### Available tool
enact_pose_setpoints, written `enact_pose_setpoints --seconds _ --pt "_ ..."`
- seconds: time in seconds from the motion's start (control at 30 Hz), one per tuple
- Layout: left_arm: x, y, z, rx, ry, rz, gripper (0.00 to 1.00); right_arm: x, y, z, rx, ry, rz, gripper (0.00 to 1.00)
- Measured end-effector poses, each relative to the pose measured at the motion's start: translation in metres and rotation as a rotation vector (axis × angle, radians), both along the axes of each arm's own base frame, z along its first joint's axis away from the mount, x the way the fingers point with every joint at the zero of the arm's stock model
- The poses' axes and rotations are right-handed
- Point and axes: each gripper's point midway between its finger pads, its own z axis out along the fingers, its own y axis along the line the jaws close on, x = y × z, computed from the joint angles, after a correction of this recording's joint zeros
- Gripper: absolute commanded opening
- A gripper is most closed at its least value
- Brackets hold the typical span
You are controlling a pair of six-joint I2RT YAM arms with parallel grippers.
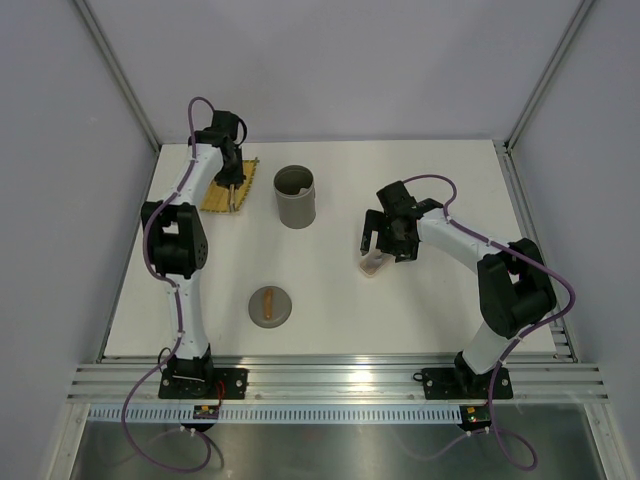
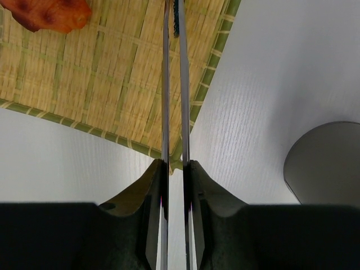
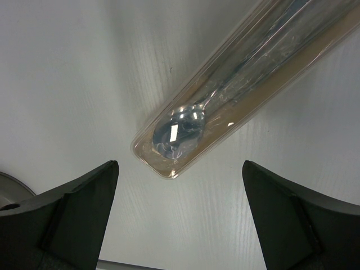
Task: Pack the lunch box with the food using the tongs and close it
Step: Pick up the fake food from the plate.
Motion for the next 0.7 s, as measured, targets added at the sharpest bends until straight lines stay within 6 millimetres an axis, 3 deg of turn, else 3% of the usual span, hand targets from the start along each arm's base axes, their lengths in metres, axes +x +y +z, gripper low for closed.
enact_pose_setpoints --seconds 0.27,0.57,0.7 --pt "-0.015 0.001 0.015 -0.003 -0.008 -0.001 0.01 0.000 0.000 0.000 0.002 0.001 -0.006 1.00" --pt "-0.031 0.002 0.040 -0.016 -0.045 0.016 0.00 -0.001 0.000 0.001 0.005 -0.001 -0.012 0.99" --pt "-0.041 -0.002 0.069 -0.055 -0.095 0.015 0.00 -0.003 -0.001 0.001 0.006 0.002 -0.016 1.00"
